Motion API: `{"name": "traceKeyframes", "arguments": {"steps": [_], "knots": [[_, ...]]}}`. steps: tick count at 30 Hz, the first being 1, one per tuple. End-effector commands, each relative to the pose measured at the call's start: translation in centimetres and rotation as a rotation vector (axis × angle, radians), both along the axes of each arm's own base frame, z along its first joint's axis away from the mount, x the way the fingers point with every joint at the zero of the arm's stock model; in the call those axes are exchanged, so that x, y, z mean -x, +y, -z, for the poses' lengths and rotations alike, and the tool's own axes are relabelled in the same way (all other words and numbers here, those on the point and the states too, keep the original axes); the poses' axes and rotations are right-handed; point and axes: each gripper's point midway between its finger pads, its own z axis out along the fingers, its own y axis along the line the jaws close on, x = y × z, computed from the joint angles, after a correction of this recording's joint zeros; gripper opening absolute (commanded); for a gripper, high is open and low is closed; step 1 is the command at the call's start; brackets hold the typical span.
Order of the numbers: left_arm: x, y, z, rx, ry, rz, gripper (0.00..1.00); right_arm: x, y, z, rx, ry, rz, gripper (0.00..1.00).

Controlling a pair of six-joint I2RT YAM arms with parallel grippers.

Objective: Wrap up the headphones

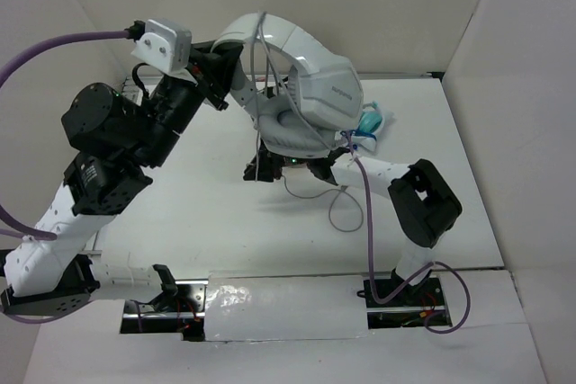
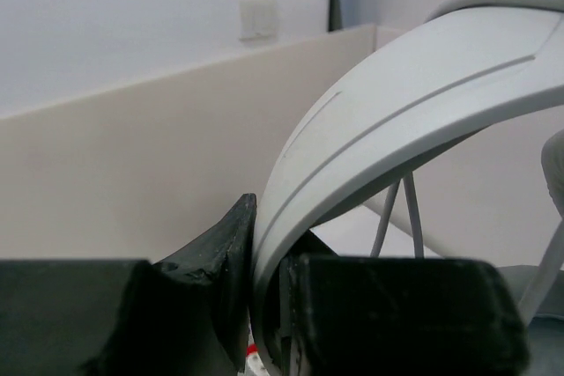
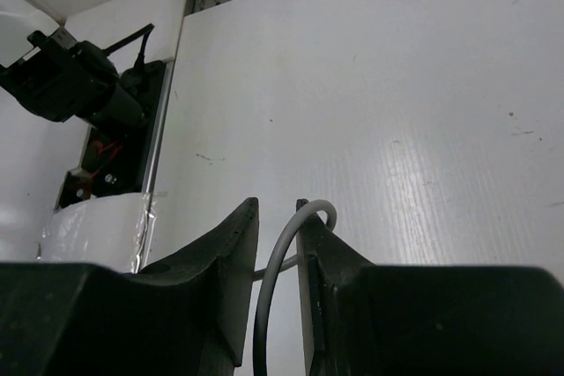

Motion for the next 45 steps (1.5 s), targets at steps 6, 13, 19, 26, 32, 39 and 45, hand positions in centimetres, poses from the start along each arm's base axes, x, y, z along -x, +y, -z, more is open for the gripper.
{"name": "traceKeyframes", "arguments": {"steps": [6, 13, 19, 26, 32, 39, 45], "knots": [[-0.4, 7.2, -8.7, 0.275, -0.259, -0.337, 0.0, 1.3, 1.3, -1.0, -0.035, -0.041, -0.041, 0.32], [-7.2, 9.0, -5.5, 0.226, -0.156, -0.553, 0.0, 2.9, 0.0, -8.6, -0.148, -0.176, -0.042, 0.32], [-15.2, 10.8, 2.1, 0.269, 0.166, -0.571, 0.0, 4.5, -12.9, 13.3, 0.149, 0.706, 1.059, 0.0], [-21.6, 16.0, 11.2, 0.347, 0.526, -0.59, 0.0, 5.9, -20.1, 13.0, 0.243, 0.631, 1.434, 0.0], [-22.9, 17.1, 14.1, 0.351, 0.565, -0.613, 0.0, 6.9, -17.9, 6.9, 0.12, 0.43, 1.222, 0.0], [-25.0, 19.2, 17.1, 0.29, 0.592, -0.754, 0.0, 11.8, -14.8, -4.7, -0.072, 0.158, 0.901, 0.0], [-26.0, 20.6, 20.4, 0.259, 0.633, -0.797, 0.0, 11.1, -19.5, -12.1, -0.162, 0.041, 1.075, 0.0]]}}
